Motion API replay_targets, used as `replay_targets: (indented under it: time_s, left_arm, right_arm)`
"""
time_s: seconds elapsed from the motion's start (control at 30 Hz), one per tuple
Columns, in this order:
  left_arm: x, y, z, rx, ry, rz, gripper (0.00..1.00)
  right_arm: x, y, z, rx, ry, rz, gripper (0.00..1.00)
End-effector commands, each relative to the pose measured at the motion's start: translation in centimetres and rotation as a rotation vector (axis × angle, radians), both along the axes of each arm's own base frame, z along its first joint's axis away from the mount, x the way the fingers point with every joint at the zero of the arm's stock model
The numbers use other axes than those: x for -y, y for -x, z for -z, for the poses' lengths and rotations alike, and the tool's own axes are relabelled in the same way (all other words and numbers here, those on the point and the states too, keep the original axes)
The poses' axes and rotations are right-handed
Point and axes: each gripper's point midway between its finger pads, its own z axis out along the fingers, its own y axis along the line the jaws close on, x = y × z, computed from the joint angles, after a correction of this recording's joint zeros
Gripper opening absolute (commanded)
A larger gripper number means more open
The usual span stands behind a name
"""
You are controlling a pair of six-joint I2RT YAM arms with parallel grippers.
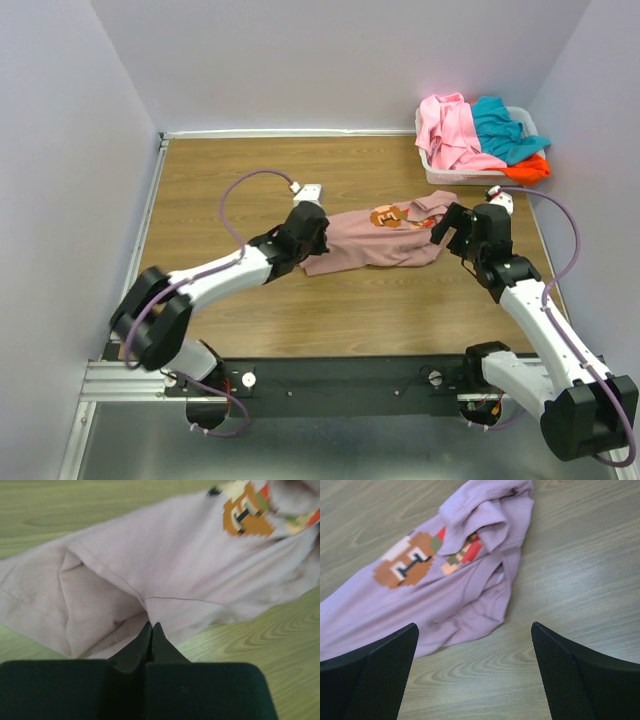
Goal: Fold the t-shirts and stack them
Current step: Flatten the tshirt out
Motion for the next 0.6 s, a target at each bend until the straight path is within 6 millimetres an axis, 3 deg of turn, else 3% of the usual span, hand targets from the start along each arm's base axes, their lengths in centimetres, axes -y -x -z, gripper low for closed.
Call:
replay_targets:
  time_s: [0.0,0.07,0.1,0.17,0.2,0.3,0.33,0.37,0.4,0.43,0.47,0.5,0.53,0.57]
  left_arm:
    - [-6.1,0.1,-5.9,0.130,0.045,-0.259,0.00]
    - [-8.8,1.1,-6.0,0.130,0.055,-0.343,0.00]
    - [-10.6,1.7,-7.5,0.161,0.081,-0.396,0.00]
    - [-12.6,2.8,-6.9,0.156,0.117,-0.464,0.00]
    - [-13.2,3.4,-8.3,0.188,0.173,-0.469,0.00]
    - [-13.6,4.6,-7.8,0.200,0.217,-0.443,0.00]
    - [-13.8,4.8,-7.6,0.197,0.218,-0.445,0.00]
    - [-14.0,5.1,-6.9,0.188,0.214,-0.446,0.00]
    - [-14.2,5.3,-6.7,0.181,0.205,-0.448,0.00]
    - [-14.4,5.3,-6.6,0.177,0.198,-0.458,0.00]
    - [-14.6,5.4,-6.2,0.166,0.188,-0.466,0.00]
    - [-14.9,5.6,-5.9,0.154,0.175,-0.477,0.00]
    - [-15.2,5.6,-5.8,0.153,0.165,-0.488,0.00]
    - [-15.4,5.7,-5.6,0.145,0.156,-0.494,0.00]
  right_arm:
    - [-1.9,0.0,0.7,-0.043,-0.018,-0.123,1.00]
    - [-3.1,-0.1,0.7,-0.046,-0.046,-0.188,1.00]
    - [-3.5,-0.2,0.7,-0.044,-0.054,-0.202,1.00]
    - [-5.3,-0.4,0.4,-0.026,-0.099,-0.276,1.00]
    - [-6.4,-0.3,0.4,-0.021,-0.110,-0.306,1.00]
    - [-9.1,-0.9,0.6,-0.018,-0.079,-0.361,1.00]
    - [-11.8,-0.9,-0.7,0.007,-0.056,-0.425,1.00]
    - [-13.0,-1.2,0.9,-0.042,-0.019,-0.442,1.00]
    - [-14.8,-1.3,0.9,-0.044,0.012,-0.474,1.00]
    - [-16.3,-2.2,-0.3,-0.022,0.012,-0.491,1.00]
    - [-17.2,-3.0,-0.1,-0.030,0.040,-0.499,1.00]
    - [-18.5,-3.6,2.0,-0.081,0.083,-0.525,1.00]
    - [-20.1,-3.7,2.7,-0.088,0.140,-0.584,1.00]
    - [-21.8,-5.1,1.1,-0.054,0.154,-0.612,1.00]
